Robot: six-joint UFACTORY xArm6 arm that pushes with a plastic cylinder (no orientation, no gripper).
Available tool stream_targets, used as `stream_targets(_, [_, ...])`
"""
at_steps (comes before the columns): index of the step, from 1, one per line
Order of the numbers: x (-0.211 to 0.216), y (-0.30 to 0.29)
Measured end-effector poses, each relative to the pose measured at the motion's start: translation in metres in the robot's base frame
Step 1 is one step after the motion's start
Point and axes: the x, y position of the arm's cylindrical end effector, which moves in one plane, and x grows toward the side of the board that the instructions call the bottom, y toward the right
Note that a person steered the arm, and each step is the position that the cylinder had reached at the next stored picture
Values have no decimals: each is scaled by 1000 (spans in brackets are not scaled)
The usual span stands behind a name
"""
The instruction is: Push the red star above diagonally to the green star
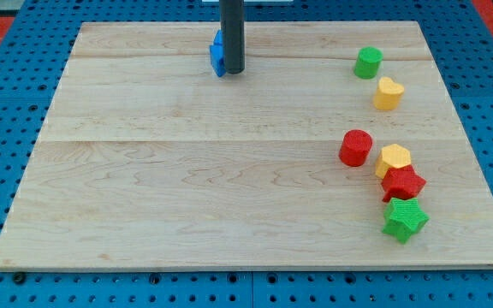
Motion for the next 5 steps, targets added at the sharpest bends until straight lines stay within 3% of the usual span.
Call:
stream_targets(2, [-5,45])
stream_targets(3, [31,93])
stream_targets(4, [83,100])
stream_targets(5, [104,100])
